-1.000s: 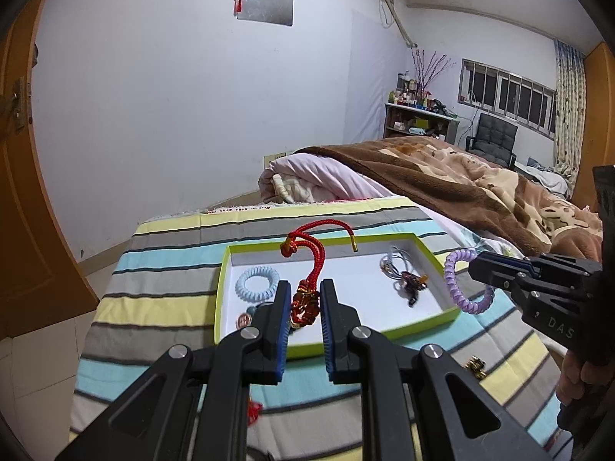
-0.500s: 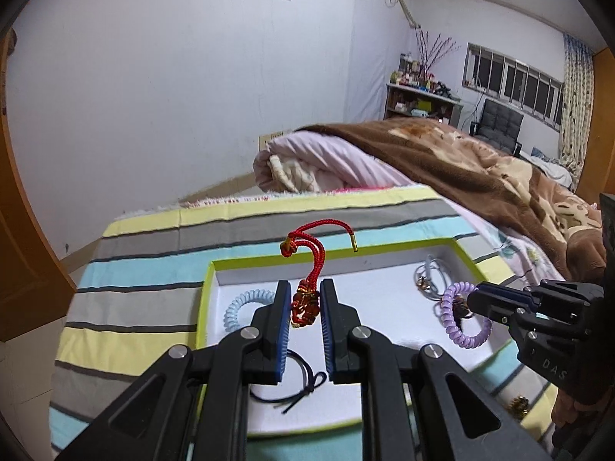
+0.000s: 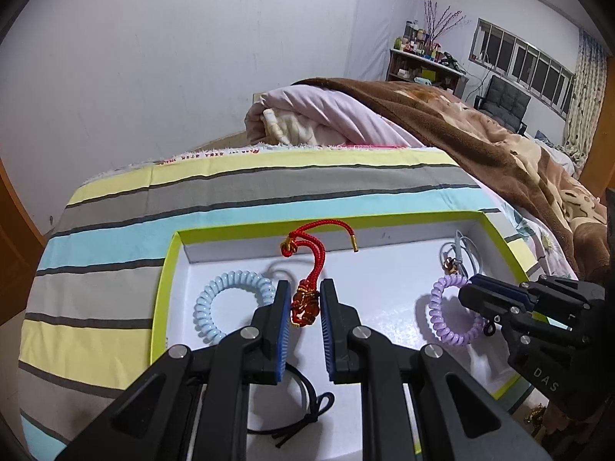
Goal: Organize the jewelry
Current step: 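Open the right tool releasing the hair tie while the left tool releases the tassel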
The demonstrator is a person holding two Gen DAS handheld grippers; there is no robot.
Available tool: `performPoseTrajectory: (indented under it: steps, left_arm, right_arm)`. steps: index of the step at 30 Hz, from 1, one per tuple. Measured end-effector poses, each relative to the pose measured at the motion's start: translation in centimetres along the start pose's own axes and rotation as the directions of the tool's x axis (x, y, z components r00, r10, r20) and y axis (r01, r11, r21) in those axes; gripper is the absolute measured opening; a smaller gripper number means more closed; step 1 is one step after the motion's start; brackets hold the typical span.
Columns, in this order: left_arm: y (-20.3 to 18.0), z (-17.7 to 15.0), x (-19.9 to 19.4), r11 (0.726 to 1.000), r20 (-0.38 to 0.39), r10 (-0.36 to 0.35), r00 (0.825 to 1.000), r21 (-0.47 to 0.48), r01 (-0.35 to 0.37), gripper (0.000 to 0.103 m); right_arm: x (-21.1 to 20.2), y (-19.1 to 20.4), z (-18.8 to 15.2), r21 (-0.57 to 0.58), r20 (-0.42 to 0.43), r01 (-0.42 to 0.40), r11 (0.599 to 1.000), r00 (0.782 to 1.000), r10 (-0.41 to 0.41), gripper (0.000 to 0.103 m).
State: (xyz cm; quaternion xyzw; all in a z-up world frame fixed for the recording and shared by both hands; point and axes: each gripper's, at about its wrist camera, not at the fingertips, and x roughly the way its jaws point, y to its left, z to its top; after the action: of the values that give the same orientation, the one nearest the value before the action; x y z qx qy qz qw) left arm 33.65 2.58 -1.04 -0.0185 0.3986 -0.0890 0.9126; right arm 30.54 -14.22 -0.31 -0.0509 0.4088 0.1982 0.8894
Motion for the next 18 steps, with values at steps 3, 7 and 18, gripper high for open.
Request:
performPoseTrajectory:
  steps: [3, 7, 18]
  left_arm:
    - [0.0, -0.1, 0.5, 1.0, -0.026, -0.009, 1.0, 0.003, 0.009, 0.017]
    - [-0.2, -0.1, 0.7, 1.0, -0.038, -0.015, 0.999, 0.013, 0.016, 0.017]
    - [-0.1, -0.4, -1.7, 1.0, -0.001, -0.008, 1.0, 0.014, 0.008, 0.025]
  right_arm:
    - [0.3, 0.1, 0.2, -0.007, -0.011, -0.01, 1.0, 1.0, 0.01, 0.01]
    - [0.6, 0.4, 0.2, -0.026, -0.035, -0.018, 0.999, 0.999, 0.017, 0.01]
    - [-1.6, 0.5, 0.1, -0.01, 0.011, -0.02, 1.0, 1.0, 0.02, 0.017]
